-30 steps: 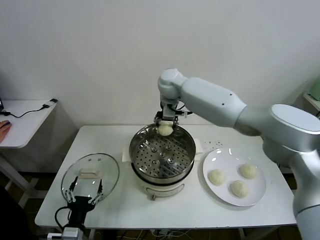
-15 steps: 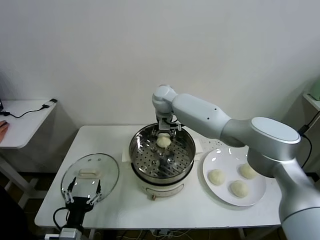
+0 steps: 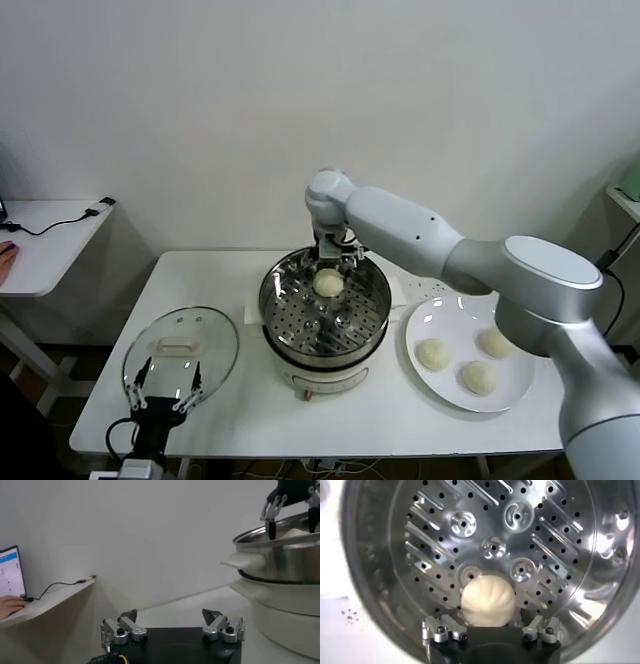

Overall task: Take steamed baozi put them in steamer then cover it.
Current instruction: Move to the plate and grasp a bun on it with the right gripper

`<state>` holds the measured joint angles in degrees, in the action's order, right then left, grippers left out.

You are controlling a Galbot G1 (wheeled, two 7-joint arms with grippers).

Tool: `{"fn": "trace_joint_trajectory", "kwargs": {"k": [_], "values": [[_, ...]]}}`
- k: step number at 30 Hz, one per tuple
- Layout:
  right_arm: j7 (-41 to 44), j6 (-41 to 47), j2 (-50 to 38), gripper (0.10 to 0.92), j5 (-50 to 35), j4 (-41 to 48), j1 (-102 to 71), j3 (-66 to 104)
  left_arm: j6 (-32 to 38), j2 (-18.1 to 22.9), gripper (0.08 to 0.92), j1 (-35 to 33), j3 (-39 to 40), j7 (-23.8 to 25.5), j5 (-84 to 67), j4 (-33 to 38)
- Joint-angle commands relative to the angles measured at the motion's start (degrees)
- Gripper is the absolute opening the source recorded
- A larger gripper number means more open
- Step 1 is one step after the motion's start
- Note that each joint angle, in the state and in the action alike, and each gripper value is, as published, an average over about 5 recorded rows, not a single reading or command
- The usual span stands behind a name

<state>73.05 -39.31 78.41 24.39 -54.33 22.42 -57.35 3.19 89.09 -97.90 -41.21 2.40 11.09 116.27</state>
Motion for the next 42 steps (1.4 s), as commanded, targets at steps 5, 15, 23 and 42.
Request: {"fn": "trace_joint_trajectory", "kwargs": {"k": [5,15,23,42], "values": [[-6.87,18.31,-19.56,0.823,-32.03,-10.78,16.51,-13.72,-0.19,-0.23,0.823,0.15,0.17,0.07,0.01,0.63],[-13.52,47.65,-38.19,0.823,-51.81,-21.43,18.72,-24.33,0.23,-1.14,0.823,-1.21,-0.03,0.00,-0.91,1.55],[-16.07,55.61,-45.74,0.823,-53.98,-27.55,6.67,-22.07,0.52,-1.32,0.823,-1.96,0.00,-0.09,-1.23,1.73],[-15.28,54.65,-39.60,0.823,-37.26,-19.04,-13.89,-10.09,0.36,-1.15,0.823,-2.41,-0.38,-0.14,-0.96,2.14]]}}
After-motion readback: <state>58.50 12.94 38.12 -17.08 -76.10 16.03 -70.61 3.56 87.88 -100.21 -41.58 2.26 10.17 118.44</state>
